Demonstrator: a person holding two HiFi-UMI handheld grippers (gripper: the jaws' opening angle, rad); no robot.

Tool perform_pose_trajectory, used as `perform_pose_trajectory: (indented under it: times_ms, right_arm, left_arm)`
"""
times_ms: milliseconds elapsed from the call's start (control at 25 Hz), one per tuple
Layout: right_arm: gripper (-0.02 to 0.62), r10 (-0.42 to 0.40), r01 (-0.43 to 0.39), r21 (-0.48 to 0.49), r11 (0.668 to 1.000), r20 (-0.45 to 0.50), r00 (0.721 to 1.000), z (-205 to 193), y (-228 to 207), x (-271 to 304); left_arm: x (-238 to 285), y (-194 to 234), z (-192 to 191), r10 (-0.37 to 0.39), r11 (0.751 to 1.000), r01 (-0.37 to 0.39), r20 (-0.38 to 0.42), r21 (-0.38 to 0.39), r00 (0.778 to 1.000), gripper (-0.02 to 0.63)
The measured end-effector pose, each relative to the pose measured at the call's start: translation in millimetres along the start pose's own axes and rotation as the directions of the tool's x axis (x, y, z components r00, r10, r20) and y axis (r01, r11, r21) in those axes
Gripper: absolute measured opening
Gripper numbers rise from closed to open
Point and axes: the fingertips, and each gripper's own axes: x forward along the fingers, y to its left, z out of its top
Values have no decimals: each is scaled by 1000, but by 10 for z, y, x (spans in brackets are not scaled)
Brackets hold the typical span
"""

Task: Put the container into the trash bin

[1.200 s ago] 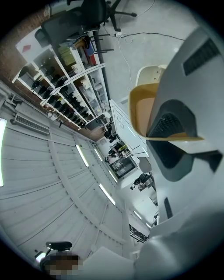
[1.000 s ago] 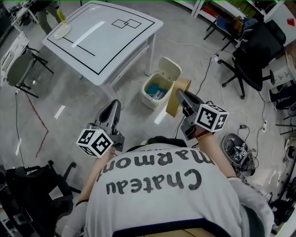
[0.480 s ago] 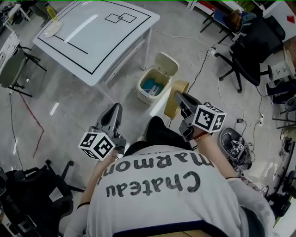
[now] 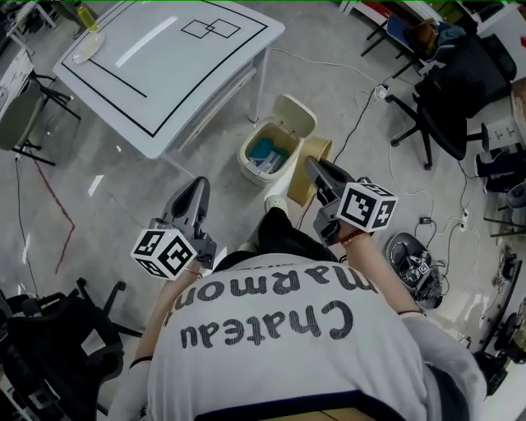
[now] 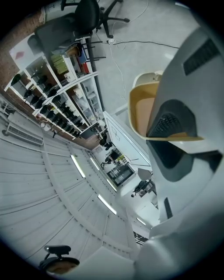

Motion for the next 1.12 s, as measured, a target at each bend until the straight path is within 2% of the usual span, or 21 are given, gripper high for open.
perform_pose_trajectory:
  times_ms: [200, 440, 640, 840, 1120]
  right_arm:
    - [35, 24, -24, -11, 1000, -17, 1000, 293, -213, 221]
    - [34, 74, -81, -88, 993, -81, 994, 656, -456, 573]
    - [34, 152, -161, -70, 985, -120, 981, 853, -623, 867]
    - [34, 253, -265, -42, 963, -188, 949, 915, -749, 1170]
    - [34, 322, -354, -48, 934, -314, 893, 689, -892, 1573]
  left_arm:
    - [313, 48, 104, 41, 999, -41, 17, 1, 999, 25]
    - [767, 154, 199, 101, 995, -100, 36, -26, 994, 25]
    - [1143, 203, 180, 143, 989, -141, 39, -42, 989, 25]
    - [1535, 252, 90, 183, 982, -180, 39, -59, 982, 25]
    - [1810, 314, -124, 235, 970, -233, 23, -70, 972, 25]
